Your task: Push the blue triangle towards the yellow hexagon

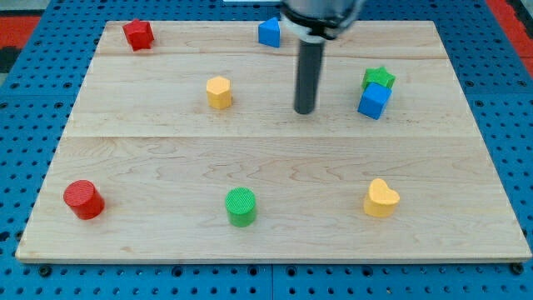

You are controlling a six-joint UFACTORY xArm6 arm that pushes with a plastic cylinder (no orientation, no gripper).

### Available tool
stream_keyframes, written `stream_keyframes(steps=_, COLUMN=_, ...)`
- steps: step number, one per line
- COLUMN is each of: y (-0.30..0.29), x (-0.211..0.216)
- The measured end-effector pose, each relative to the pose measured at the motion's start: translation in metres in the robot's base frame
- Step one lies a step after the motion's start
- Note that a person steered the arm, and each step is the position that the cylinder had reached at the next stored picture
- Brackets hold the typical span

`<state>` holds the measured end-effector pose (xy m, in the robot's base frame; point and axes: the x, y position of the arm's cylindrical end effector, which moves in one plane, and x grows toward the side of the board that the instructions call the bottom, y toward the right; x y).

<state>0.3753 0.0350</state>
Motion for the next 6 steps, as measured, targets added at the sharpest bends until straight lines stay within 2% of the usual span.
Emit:
stream_keyframes(steps=1, y=-0.001, x=-0.068)
stream_keyframes(steps=2, y=0.052, x=-0.109)
stream_keyframes(steps=3, y=0.036, x=-0.166)
stream_keyframes(steps=4, y=0.006, x=-0.183)
stream_keyframes(steps=6, y=-0.066, x=-0.144)
